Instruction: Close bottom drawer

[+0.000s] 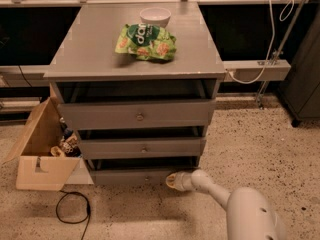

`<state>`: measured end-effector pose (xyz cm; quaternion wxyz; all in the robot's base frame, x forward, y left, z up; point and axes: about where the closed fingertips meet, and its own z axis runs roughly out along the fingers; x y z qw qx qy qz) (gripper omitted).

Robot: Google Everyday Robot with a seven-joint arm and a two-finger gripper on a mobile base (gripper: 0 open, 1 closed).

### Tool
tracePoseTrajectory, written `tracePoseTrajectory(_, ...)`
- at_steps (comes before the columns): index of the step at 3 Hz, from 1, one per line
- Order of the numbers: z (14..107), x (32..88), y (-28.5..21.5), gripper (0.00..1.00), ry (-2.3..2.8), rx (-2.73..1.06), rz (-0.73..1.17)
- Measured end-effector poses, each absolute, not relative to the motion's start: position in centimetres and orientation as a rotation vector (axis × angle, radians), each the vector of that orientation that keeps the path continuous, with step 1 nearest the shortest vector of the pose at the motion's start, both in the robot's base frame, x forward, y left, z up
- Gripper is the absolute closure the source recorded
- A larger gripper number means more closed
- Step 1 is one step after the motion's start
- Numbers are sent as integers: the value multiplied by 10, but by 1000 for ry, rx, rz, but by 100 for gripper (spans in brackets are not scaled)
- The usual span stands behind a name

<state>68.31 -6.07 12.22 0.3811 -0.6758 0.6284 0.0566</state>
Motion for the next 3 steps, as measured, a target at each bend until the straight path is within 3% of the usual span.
tracePoseTrajectory(2,140,727,-79,100,1588,-1660,55)
tracePoseTrajectory(3,140,722,-77,100,1588,-1660,55)
